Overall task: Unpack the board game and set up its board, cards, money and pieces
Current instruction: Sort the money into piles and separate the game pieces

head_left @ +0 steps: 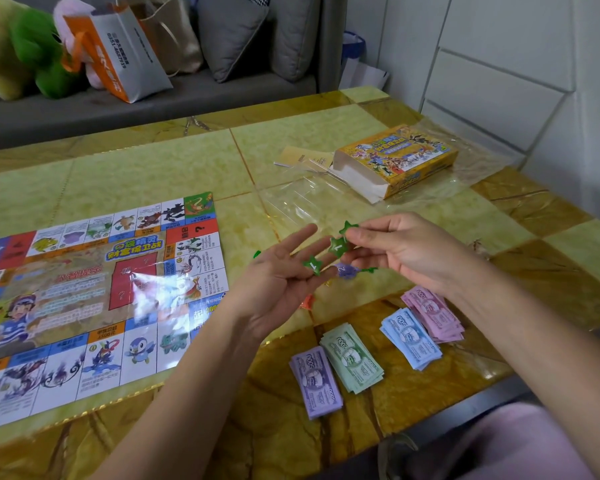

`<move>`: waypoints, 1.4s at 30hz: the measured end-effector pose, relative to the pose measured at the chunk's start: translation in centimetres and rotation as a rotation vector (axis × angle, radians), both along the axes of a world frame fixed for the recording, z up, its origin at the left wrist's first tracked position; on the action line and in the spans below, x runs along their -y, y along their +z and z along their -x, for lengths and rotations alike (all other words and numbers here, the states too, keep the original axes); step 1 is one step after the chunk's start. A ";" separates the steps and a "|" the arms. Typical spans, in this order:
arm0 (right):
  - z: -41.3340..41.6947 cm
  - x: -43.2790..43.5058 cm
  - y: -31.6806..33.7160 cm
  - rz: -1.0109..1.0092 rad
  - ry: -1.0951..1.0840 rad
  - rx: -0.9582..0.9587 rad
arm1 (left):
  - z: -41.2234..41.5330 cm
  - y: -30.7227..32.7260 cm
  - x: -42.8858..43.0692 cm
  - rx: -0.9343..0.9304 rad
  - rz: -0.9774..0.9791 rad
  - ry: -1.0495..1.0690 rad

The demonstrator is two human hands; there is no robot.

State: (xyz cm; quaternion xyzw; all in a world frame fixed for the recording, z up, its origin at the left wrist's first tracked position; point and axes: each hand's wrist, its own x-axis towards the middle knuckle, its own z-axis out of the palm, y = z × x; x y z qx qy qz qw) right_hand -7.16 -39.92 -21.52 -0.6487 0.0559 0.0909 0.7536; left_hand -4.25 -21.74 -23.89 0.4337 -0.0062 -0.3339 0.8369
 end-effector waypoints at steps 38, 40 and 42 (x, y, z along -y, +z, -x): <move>-0.9 2.8 -2.4 1.042 0.009 0.109 | -0.5 -1.5 -0.7 0.684 -1.005 0.149; -0.9 2.8 -2.4 1.090 0.046 0.132 | -0.5 -1.5 -0.8 0.702 -1.013 0.141; -1.0 2.8 -2.6 1.115 0.039 0.168 | -0.4 -1.5 -0.8 0.725 -1.016 0.132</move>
